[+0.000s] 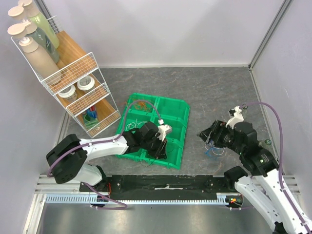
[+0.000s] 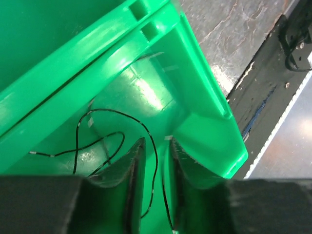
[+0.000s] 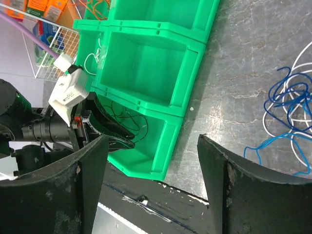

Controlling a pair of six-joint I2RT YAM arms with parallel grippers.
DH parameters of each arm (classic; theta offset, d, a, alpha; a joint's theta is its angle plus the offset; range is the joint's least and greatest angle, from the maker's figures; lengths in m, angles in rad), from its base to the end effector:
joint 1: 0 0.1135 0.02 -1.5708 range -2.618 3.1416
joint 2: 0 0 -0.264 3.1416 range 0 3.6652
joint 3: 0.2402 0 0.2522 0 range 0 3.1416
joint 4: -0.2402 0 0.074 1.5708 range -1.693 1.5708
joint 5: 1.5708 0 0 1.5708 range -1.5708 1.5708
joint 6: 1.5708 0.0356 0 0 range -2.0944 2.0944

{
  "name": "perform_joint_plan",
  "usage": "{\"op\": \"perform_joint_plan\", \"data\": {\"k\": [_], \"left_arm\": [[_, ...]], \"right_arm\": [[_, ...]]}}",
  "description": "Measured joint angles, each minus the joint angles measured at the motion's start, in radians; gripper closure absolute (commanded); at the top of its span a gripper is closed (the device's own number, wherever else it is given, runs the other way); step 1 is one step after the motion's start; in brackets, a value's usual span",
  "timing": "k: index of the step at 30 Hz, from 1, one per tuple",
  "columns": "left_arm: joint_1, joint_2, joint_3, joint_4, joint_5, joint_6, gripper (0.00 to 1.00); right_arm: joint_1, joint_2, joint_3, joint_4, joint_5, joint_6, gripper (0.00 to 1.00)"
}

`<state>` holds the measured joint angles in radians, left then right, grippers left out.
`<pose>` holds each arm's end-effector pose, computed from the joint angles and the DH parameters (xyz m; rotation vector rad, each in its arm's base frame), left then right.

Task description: Untangle the cables

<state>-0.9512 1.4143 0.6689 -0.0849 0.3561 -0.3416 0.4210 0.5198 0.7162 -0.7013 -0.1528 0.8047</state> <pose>0.1478 -0.2286 0.1730 0.9483 2.4124 -0.9760 0.1027 0.0519 0.2985 0.3215 2.1751 0.8828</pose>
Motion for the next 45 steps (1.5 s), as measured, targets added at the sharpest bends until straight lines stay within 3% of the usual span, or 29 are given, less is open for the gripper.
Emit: {"op": "perform_joint_plan", "data": {"k": [2,4,11,15,18,21,25,31,33,36,45], "left_arm": [[0.0,-0.001,0.012,-0.039,-0.014,-0.019,0.19],[0.0,-0.011,0.027,-0.069,-0.016,-0.041,0.14],[-0.001,-0.235,0.077,-0.174,-0.015,-0.078,0.12],[-0.001,-0.393,0.097,-0.225,-0.028,-0.09,0.23],[-0.001,-0.525,0.09,-0.289,-0.073,-0.101,0.25],[-0.001,-0.727,0.05,-0.351,-0.144,-0.121,0.26],[-0.002,-0.936,0.027,-0.419,-0.248,-0.157,0.27],[-0.001,-1.118,0.014,-0.489,-0.397,-0.232,0.28],[-0.001,-1.167,0.01,-0.513,-0.436,-0.25,0.28],[-0.001,-1.238,0.008,-0.546,-0.472,-0.271,0.28],[0.001,-1.286,0.008,-0.588,-0.519,-0.28,0.28]], "right_arm": [[0.0,-0.046,-0.033,-0.002,0.003,0.024,0.19],[0.0,-0.09,-0.061,0.0,0.003,0.046,0.19],[0.0,-0.018,-0.081,0.015,-0.007,0.047,0.2],[0.001,0.051,-0.114,0.075,-0.066,0.01,0.2],[0.029,0.063,-0.175,0.151,-0.14,-0.001,0.21],[0.142,0.051,-0.219,0.21,-0.161,0.0,0.21],[0.433,0.124,-0.21,0.283,-0.053,-0.007,0.2],[0.939,0.588,0.034,0.309,0.271,-0.099,0.29],[1.034,0.711,0.118,0.327,0.343,-0.144,0.34],[1.105,0.854,0.22,0.371,0.416,-0.224,0.37],[1.112,1.12,0.397,0.365,0.525,-0.335,0.5]]}}
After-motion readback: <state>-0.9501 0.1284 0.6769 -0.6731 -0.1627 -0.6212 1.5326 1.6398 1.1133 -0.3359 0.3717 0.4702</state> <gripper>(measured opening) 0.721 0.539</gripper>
